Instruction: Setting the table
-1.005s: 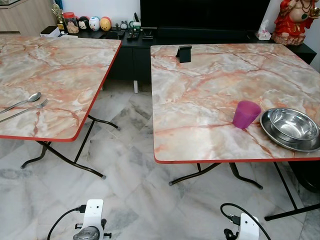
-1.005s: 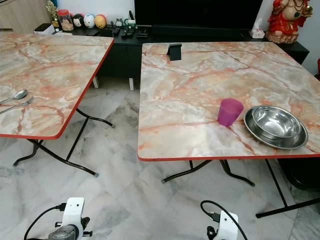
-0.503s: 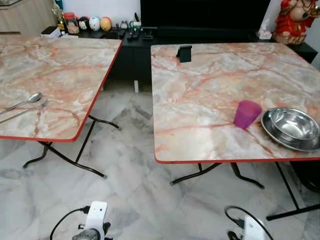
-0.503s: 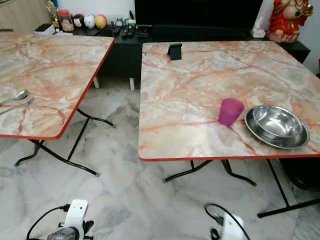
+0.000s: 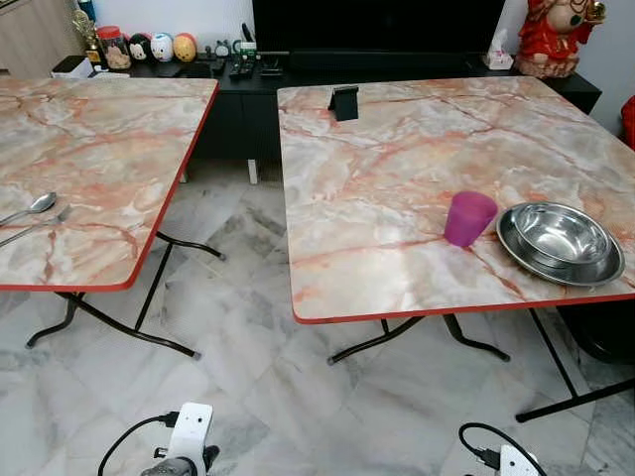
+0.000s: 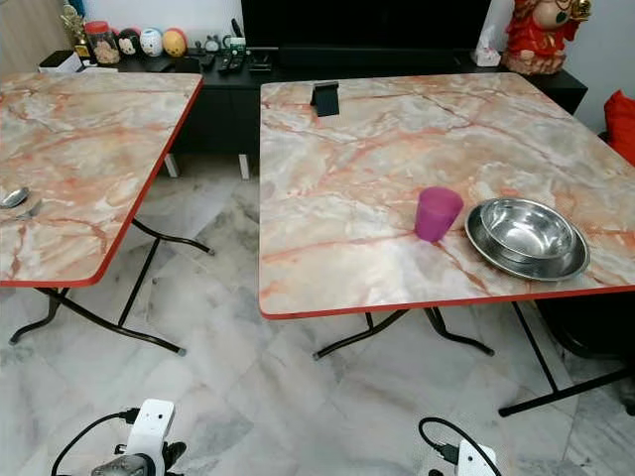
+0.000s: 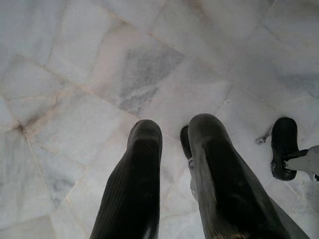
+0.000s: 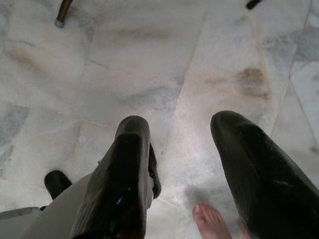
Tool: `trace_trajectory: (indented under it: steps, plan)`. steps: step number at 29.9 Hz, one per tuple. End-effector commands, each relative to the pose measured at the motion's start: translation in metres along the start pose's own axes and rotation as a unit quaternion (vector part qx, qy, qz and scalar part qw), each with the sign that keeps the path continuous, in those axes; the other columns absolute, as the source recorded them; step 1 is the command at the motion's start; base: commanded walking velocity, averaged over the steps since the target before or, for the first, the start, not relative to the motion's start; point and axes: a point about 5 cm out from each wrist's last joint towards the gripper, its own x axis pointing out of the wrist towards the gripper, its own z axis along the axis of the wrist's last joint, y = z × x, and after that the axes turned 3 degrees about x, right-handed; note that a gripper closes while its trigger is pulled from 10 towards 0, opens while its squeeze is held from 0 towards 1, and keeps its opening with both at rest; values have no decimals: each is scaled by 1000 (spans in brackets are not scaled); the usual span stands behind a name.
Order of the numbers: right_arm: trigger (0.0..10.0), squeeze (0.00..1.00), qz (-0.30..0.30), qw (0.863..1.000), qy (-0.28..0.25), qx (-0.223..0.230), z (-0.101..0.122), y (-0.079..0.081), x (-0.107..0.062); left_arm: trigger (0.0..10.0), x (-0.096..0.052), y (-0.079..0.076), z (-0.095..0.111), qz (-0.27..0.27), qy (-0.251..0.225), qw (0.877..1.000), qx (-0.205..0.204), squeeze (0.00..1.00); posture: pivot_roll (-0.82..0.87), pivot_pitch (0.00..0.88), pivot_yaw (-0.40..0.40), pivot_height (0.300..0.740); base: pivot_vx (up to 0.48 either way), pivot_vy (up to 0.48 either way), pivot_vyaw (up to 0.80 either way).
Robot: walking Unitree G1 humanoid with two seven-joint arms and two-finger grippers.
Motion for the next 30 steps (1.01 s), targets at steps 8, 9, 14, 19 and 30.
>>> trace_trajectory:
  steps: [8, 9, 14, 19, 30]
  plan:
    - [10000, 0, 16, 998, -2, -54, 2, 1, 0, 10000, -4, 13, -16, 34, 27, 998, -44, 0, -32, 0, -38, 740, 0, 0, 0]
    - [10000, 0, 22, 997, 0, -71, 3, 2, 0, 10000, -4, 16, -17, 39, 28, 998, -49, 0, -13, 0, -53, 740, 0, 0, 0]
    - [10000, 0, 26, 996, 0, -86, 3, 3, 0, 10000, -6, 19, -22, 42, 30, 997, -52, 0, -3, 0, -57, 740, 0, 0, 0]
    - [10000, 0, 27, 997, 0, -75, -3, 2, -1, 10000, -6, 18, -23, 40, 33, 998, -44, 0, -15, 0, -45, 740, 0, 0, 0]
    - [10000, 0, 30, 997, 11, -66, -11, 4, -3, 10000, -3, 10, -12, 28, 20, 999, -39, 0, -28, 0, -29, 740, 0, 57, 0]
